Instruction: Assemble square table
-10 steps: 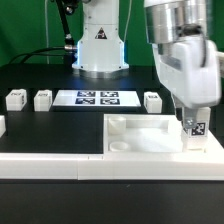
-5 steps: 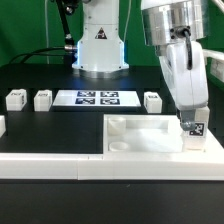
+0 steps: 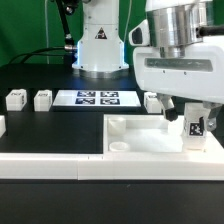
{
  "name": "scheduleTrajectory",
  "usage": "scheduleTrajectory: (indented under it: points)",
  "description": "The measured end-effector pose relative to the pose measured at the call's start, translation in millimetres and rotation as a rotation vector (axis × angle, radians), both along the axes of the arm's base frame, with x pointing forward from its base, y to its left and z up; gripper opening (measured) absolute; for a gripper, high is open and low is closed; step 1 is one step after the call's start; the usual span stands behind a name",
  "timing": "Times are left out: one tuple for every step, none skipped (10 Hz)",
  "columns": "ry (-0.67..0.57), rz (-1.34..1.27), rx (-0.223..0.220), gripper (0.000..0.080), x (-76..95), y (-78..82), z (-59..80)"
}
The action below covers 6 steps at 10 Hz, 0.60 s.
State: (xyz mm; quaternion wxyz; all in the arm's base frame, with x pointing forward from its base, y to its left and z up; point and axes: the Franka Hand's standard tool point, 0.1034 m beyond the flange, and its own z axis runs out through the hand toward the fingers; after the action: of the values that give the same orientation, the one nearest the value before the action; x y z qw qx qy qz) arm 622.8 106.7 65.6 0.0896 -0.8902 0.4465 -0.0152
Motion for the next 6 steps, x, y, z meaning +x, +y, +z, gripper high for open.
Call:
scheduleTrajectory:
  points:
    - [-0.014, 0.204, -0.055, 0.0648, 0.3, 2.9, 1.5]
    - [-0.037, 0.374, -0.091, 0.0648, 3.9, 4.4, 4.7]
    - [-0.044, 0.532, -0.116, 0.0648, 4.3, 5.3, 6.0]
    - [-0.06, 0.677, -0.129, 0.0648, 4.3, 4.5, 5.7]
    - [-0.06, 0.669, -0.128, 0.0648, 4.4, 4.1, 5.6]
    - [-0.058, 0.648, -0.126, 0.0648, 4.4, 4.2, 5.5]
